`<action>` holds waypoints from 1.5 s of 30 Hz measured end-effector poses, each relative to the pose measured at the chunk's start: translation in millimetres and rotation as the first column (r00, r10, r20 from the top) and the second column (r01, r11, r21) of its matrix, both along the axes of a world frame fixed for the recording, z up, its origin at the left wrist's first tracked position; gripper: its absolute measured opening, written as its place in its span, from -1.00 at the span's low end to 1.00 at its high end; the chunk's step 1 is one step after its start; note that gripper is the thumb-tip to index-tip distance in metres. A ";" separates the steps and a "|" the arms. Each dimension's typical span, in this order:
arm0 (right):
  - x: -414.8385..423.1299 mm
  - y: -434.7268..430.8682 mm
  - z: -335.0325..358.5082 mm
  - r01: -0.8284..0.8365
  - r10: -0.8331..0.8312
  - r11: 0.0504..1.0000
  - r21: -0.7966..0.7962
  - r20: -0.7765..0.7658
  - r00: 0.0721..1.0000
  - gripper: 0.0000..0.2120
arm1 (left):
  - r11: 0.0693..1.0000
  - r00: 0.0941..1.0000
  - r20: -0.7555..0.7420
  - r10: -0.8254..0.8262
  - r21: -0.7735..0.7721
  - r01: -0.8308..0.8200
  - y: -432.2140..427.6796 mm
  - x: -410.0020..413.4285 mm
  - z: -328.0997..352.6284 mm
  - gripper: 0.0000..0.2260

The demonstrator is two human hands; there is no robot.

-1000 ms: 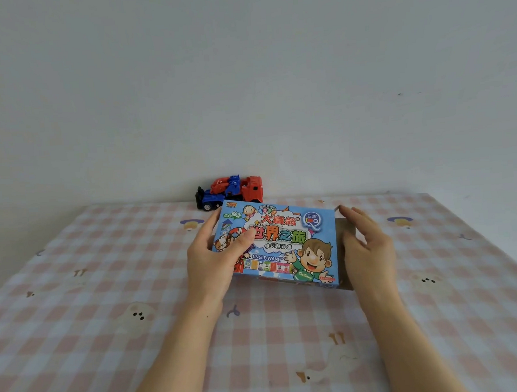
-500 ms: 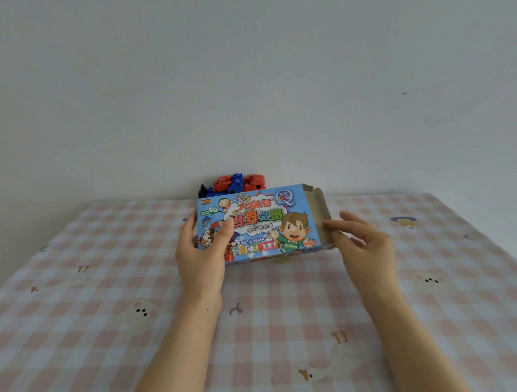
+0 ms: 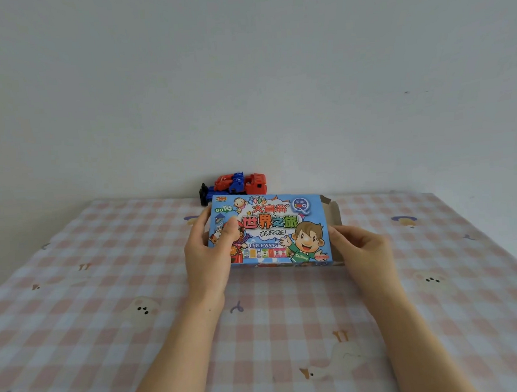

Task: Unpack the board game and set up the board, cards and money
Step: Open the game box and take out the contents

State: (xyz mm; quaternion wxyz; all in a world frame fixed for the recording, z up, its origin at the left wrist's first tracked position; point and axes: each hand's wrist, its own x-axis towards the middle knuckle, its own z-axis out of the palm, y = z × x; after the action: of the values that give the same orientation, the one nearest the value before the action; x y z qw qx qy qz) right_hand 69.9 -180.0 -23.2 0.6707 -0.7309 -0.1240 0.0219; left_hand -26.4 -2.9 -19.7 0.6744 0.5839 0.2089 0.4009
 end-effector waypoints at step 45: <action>-2.7 0.5 7.0 0.109 -0.110 0.993 0.049 0.031 0.993 -0.83 | 0.992 0.996 0.070 0.061 -0.113 -0.052 2.5 -2.7 3.9 -0.80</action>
State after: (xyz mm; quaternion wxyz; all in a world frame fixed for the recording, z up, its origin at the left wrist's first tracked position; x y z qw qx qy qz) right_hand 67.2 -179.5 -16.2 0.6859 -0.7207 -0.0956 -0.0303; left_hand -29.1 -0.3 -15.8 0.7013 0.5243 0.2225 0.4286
